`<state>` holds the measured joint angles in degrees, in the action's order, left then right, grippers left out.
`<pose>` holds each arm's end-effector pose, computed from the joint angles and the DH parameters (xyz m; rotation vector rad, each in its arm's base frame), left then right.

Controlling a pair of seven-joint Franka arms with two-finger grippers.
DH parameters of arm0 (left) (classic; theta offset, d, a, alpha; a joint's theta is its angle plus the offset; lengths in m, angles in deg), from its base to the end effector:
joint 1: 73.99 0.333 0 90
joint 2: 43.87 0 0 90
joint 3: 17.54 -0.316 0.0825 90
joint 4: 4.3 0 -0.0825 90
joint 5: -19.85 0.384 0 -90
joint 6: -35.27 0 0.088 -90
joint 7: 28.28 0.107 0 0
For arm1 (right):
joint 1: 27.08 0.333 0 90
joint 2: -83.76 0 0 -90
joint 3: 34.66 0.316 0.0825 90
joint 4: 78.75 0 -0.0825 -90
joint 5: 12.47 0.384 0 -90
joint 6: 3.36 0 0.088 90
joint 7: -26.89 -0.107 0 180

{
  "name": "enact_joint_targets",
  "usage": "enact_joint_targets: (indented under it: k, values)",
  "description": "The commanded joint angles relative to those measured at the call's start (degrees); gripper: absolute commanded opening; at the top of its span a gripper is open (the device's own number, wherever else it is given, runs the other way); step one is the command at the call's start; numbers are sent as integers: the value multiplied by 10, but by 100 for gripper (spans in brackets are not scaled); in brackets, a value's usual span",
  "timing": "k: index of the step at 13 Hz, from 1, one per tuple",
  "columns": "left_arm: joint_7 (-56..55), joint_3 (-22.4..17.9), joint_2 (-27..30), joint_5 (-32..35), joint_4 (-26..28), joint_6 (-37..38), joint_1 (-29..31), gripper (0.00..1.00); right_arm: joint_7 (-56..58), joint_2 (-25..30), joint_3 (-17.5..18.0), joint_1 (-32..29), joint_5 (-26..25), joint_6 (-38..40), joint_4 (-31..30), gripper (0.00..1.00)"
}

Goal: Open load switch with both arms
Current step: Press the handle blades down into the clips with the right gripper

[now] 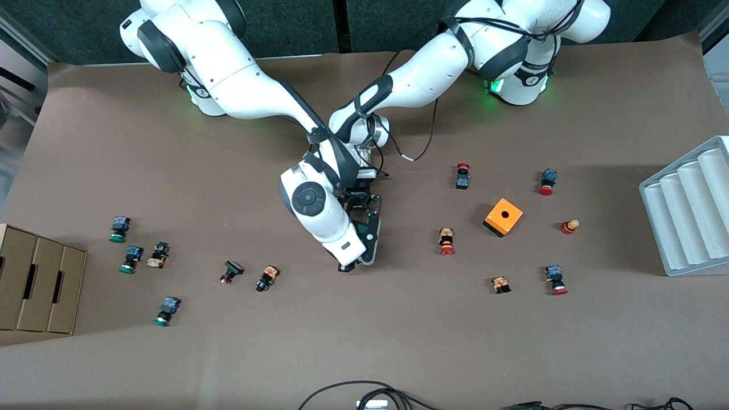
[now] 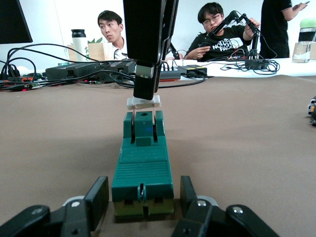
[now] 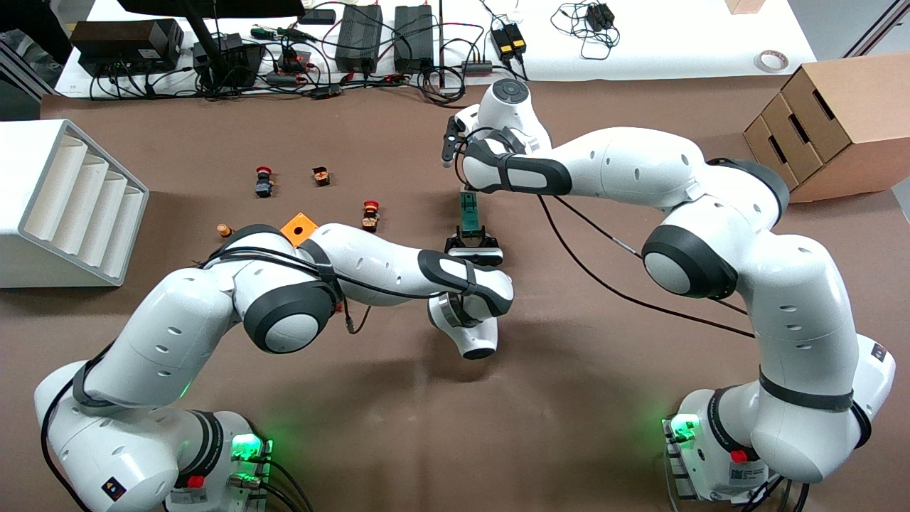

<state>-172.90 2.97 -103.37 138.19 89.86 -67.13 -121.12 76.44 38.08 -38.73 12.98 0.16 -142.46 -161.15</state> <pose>0.3360 -0.5585 0.0443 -2.4467 0.0291 -1.9301 0.5949 0.4466 0.2357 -2.3558 -1.9179 -0.3156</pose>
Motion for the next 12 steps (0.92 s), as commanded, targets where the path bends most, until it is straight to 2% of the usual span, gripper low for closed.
enact_joint_targets:
  k: [1,12]
  values:
    - [-3,-7,-28,-19,-20,4,-10,66,-9,29,2,11,9,28,-42,27]
    - [-5,-7,-31,-40,-31,15,-17,66,-16,42,2,17,9,36,-55,27]
